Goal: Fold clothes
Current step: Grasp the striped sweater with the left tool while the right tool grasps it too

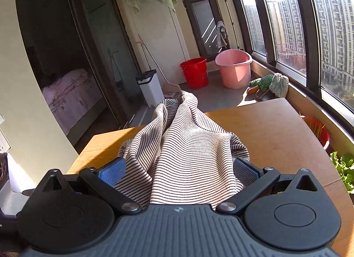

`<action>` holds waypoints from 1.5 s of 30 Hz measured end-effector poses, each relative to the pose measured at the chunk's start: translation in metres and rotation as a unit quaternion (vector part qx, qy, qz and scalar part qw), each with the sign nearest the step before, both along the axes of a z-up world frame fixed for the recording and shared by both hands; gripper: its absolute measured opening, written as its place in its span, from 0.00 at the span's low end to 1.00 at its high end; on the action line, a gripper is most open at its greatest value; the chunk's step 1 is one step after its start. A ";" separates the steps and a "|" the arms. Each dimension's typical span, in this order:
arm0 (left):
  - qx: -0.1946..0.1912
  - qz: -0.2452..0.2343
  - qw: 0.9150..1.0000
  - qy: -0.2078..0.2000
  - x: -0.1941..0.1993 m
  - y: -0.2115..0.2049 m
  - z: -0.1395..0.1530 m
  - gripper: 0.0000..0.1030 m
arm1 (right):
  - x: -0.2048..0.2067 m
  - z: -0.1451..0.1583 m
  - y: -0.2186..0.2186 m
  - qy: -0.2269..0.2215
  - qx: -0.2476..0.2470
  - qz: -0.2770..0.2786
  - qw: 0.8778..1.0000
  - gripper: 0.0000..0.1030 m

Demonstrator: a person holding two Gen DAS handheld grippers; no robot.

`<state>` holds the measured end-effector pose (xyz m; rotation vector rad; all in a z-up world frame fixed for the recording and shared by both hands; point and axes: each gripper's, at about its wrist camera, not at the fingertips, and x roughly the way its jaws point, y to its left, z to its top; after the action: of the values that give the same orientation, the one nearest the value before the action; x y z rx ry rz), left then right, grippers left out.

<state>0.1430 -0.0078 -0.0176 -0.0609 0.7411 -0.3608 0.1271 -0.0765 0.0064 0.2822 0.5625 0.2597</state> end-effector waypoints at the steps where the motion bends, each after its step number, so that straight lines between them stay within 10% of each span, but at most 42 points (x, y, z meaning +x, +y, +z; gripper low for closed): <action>1: 0.005 -0.002 1.000 0.006 0.010 -0.004 -0.005 1.00 | 0.016 -0.001 0.003 0.000 0.015 0.007 1.000 1.00; 6: -0.003 -0.011 0.999 0.048 0.045 -0.008 -0.031 1.00 | 0.083 -0.041 0.014 0.089 0.067 0.035 0.993 1.00; 11: -0.005 -0.030 0.998 0.048 0.040 0.006 -0.035 1.00 | 0.076 -0.060 0.011 0.082 0.072 0.047 0.993 1.00; 25: 0.034 -0.119 0.991 0.056 -0.072 0.022 -0.027 1.00 | -0.061 -0.055 -0.007 0.096 0.086 0.151 0.980 1.00; 28: 0.020 -0.131 0.990 0.043 -0.097 0.035 -0.015 1.00 | -0.086 -0.052 -0.010 0.101 0.083 0.168 0.977 1.00; 33: 0.093 -0.125 0.980 -0.122 -0.107 0.021 0.018 1.00 | -0.092 -0.043 -0.020 0.121 0.090 0.178 0.972 1.00; 38: 0.120 -0.123 0.978 -0.120 -0.090 -0.009 0.010 1.00 | -0.086 -0.024 -0.053 0.055 0.097 0.056 0.992 1.00; 45: 0.132 -0.077 0.986 -0.068 -0.052 -0.010 -0.017 0.28 | -0.065 -0.029 -0.026 0.040 0.062 0.065 0.995 1.00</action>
<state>0.0911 -0.0182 -0.0347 0.2704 0.6536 -0.4068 0.0623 -0.1025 -0.0222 0.3791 0.6465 0.4115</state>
